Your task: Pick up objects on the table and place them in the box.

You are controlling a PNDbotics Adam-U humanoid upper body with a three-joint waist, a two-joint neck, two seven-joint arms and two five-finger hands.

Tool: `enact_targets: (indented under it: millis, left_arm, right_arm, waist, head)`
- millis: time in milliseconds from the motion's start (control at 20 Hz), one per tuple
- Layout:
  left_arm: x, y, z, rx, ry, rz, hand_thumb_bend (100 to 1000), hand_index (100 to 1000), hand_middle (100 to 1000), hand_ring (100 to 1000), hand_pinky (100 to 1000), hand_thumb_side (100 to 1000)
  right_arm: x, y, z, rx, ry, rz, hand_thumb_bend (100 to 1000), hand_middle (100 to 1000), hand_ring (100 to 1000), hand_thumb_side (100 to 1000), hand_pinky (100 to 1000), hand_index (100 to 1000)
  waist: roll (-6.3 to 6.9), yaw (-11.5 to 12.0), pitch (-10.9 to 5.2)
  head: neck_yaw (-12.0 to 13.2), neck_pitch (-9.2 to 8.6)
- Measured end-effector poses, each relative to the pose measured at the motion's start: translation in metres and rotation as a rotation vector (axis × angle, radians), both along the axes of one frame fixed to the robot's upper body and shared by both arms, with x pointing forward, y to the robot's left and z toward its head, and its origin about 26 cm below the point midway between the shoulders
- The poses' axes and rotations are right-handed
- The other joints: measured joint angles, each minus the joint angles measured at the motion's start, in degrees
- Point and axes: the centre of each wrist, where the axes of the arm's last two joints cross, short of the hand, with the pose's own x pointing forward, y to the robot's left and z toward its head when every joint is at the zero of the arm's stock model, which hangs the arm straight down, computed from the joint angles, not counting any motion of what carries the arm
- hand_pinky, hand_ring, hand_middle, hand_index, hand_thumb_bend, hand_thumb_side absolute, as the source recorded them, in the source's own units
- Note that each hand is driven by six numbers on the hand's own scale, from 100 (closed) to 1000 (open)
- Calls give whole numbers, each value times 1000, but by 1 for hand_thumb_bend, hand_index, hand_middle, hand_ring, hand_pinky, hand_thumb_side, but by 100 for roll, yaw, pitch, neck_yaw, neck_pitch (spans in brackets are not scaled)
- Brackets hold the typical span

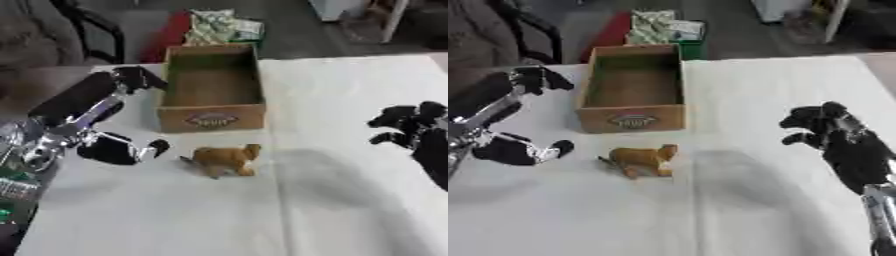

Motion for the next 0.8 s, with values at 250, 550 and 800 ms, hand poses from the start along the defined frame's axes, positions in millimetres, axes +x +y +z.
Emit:
enact_targets:
  millis: [250,550,800]
  left_arm:
    - [0,-11,6,24,16,-34,443,856,790,814,760,223]
    - [7,-28,10,32,55,-78,440,854,787,807,755,244]
    - [16,-43,7,51,108,-125,409,852,781,799,747,282]
  right_arm:
    - [0,1,0,-1,2,4,100,666,784,935,649,763]
    - [0,1,0,-3,3,7,100,666,784,936,650,763]
    - [0,2,0,-4,3,9,100,667,784,938,650,763]
  waist:
    - [3,-9,-3]
    - [5,-39,-13]
    - [7,-75,-15]
  head:
    - [0,0]
    - [0,1]
    - [0,2]
